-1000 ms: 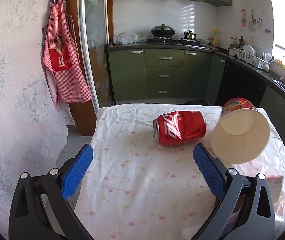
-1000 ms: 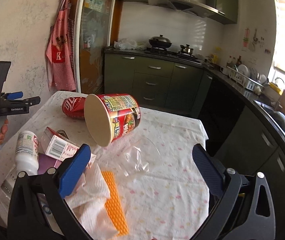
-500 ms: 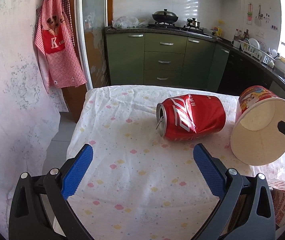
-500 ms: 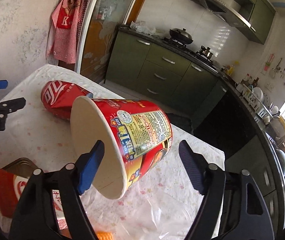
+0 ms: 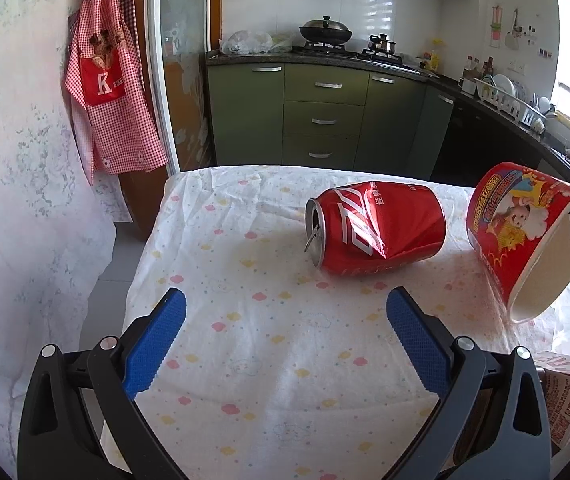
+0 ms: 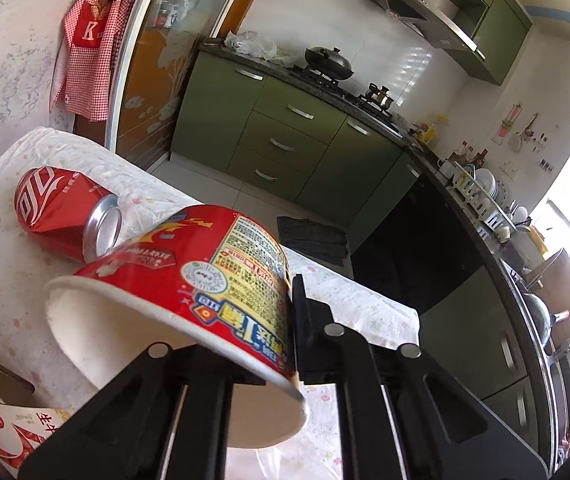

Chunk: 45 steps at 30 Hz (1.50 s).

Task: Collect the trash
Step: 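Grasp the red paper noodle cup with the right tool and lift it, then carry the noodle cup over the yellow-rimmed bin and open the right tool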

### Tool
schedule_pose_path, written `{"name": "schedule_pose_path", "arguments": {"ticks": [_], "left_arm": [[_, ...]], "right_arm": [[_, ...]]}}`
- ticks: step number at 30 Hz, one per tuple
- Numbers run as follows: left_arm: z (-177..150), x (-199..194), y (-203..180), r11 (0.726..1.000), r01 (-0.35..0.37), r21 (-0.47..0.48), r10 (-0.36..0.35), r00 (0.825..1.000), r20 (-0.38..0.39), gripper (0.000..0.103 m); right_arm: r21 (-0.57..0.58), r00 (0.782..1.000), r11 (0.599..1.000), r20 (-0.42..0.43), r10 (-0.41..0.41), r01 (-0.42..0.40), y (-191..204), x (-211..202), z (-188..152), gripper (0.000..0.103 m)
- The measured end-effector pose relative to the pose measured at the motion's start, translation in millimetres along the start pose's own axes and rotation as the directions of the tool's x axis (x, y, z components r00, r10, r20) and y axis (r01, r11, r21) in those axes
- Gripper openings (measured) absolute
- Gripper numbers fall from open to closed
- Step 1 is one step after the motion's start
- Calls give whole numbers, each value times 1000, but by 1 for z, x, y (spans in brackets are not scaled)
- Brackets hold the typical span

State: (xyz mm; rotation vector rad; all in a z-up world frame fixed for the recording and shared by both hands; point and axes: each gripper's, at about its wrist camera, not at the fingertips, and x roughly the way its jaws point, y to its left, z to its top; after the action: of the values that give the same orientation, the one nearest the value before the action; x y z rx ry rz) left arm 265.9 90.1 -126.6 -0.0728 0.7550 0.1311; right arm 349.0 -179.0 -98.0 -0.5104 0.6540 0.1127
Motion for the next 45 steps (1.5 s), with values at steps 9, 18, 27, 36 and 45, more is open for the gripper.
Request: {"name": "schedule_pose_path", "arguments": {"ticks": [9, 18, 27, 36, 45], "left_arm": [[2, -6, 0, 1000, 5, -2, -5, 1000, 16, 99], [1, -17, -2, 1000, 5, 4, -5, 999, 53, 99], [3, -25, 0, 1000, 9, 5, -10, 997, 82, 99], [5, -30, 3, 999, 30, -16, -29, 996, 88, 99], [4, -37, -6, 999, 44, 9, -45, 992, 116, 99]], "right_arm": [[56, 999, 998, 19, 34, -35, -17, -24, 6, 4], [92, 1000, 996, 21, 19, -21, -41, -62, 0, 4], [186, 999, 981, -19, 51, -46, -106, -108, -22, 4], [440, 918, 896, -377, 122, 62, -262, -127, -128, 4], [592, 707, 786, -633, 316, 178, -307, -55, -278, 5]]}}
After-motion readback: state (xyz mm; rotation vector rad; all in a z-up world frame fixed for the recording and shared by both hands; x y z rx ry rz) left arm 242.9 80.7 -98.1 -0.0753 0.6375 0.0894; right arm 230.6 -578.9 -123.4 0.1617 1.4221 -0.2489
